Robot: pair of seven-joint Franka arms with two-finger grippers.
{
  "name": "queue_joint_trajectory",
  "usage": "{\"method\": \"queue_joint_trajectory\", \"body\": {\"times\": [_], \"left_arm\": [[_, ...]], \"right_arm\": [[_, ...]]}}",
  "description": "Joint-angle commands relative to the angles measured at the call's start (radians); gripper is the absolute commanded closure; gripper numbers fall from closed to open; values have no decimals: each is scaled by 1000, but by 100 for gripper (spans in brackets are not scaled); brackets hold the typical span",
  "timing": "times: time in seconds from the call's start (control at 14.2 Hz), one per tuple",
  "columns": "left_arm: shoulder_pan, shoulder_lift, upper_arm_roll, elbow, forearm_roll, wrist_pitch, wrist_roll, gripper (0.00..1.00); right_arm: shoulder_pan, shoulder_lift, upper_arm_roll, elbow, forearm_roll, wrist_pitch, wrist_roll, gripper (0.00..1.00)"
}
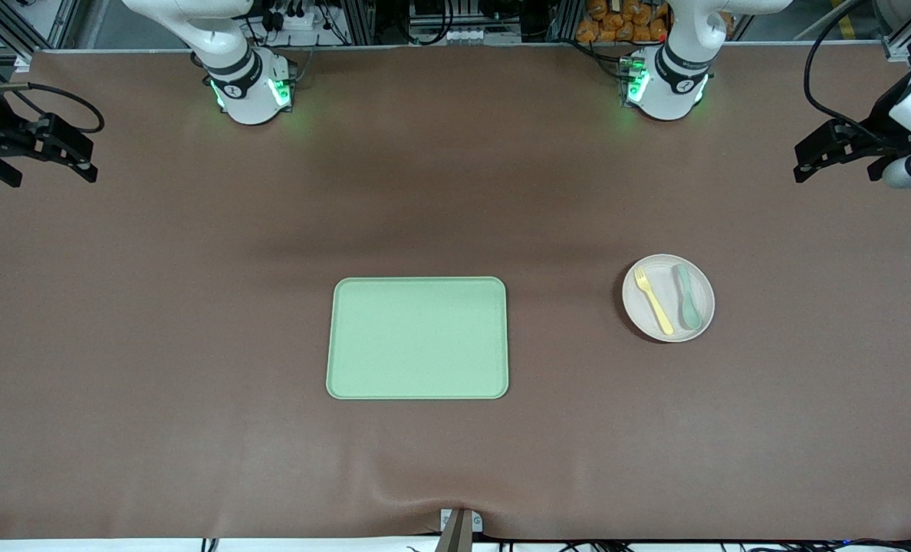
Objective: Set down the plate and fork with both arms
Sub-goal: 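Reach the left gripper toward the white plate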
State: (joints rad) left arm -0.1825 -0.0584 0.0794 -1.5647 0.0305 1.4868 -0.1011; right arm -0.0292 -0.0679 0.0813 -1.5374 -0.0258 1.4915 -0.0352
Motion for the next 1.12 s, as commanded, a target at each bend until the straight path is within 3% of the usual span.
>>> {"method": "queue_joint_trajectory", "body": {"times": [0.0,0.21,0.49,0.7,1.05], "left_arm": [[40,-1,-32,17,17,-23,-3,0],[35,38,-36,73,20,-22,-3,0],[52,109,-32,29,8,38,-9,0],[70,100,-33,-189,8,254,-54,0],[74,115,-35,-425,8,547,-81,0]], "right_arm": [[-11,7,5,17,15,-5,-8,0],[-11,7,5,17,15,-4,-6,0],[-11,7,5,17,15,-5,-8,0],[-11,7,5,17,15,-7,-8,0],[-11,7,5,17,15,-7,-8,0]]}}
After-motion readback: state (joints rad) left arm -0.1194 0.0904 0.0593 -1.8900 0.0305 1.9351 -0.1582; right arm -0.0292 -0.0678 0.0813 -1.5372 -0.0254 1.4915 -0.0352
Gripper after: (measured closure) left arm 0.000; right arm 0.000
